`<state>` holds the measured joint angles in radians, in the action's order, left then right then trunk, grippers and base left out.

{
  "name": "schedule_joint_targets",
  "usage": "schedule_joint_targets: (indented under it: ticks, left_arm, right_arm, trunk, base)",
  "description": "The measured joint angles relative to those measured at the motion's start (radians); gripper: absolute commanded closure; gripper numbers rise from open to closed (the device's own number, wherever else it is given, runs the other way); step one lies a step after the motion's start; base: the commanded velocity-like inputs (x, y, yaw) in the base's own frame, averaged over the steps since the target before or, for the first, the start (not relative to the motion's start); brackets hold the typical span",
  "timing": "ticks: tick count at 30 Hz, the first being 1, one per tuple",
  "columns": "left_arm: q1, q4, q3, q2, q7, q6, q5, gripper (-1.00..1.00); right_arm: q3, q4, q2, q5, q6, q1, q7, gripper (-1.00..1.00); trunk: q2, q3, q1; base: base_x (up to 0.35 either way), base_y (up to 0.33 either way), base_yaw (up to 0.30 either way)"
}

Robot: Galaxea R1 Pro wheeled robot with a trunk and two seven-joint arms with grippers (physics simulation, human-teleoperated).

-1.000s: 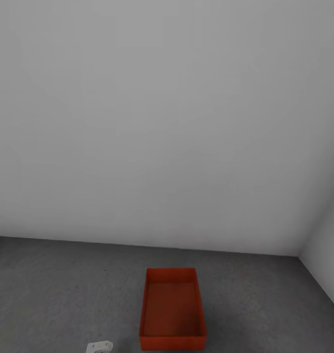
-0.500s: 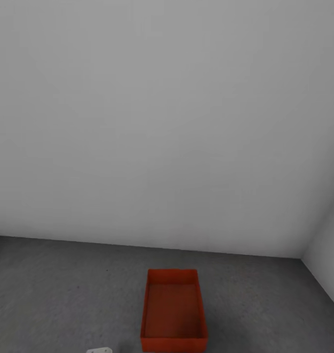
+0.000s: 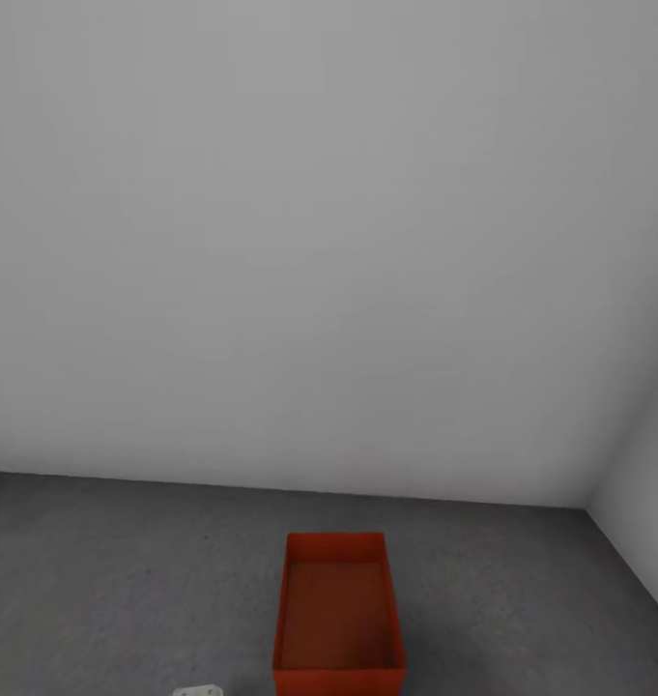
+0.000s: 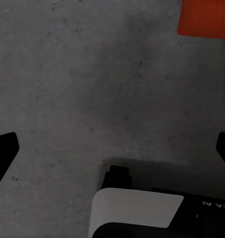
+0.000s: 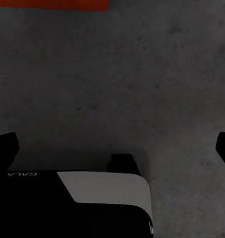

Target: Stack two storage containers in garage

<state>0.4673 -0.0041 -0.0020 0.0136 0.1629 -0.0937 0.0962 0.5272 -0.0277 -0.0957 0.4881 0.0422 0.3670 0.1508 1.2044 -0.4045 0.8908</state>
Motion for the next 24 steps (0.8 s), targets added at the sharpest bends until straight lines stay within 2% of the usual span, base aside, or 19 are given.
schedule_joint_targets:
  ticks: [14, 24]
  left_arm:
    - [0.000, 0.000, 0.000, 0.000, 0.000, 0.000, 0.001, -1.00]
    - [0.000, 0.000, 0.000, 0.000, 0.000, 0.000, 0.000, -1.00]
  right_arm:
    - [0.000, 0.000, -0.003, 0.001, 0.000, 0.000, -0.001, -1.00]
    - [0.000, 0.000, 0.000, 0.001, 0.000, 0.000, 0.000, -1.00]
  trunk:
    - [0.000, 0.018, 0.000]
    - [0.000, 0.024, 0.000]
  base:
    - [0.000, 0.000, -0.167]
    - [0.000, 0.000, -0.030]
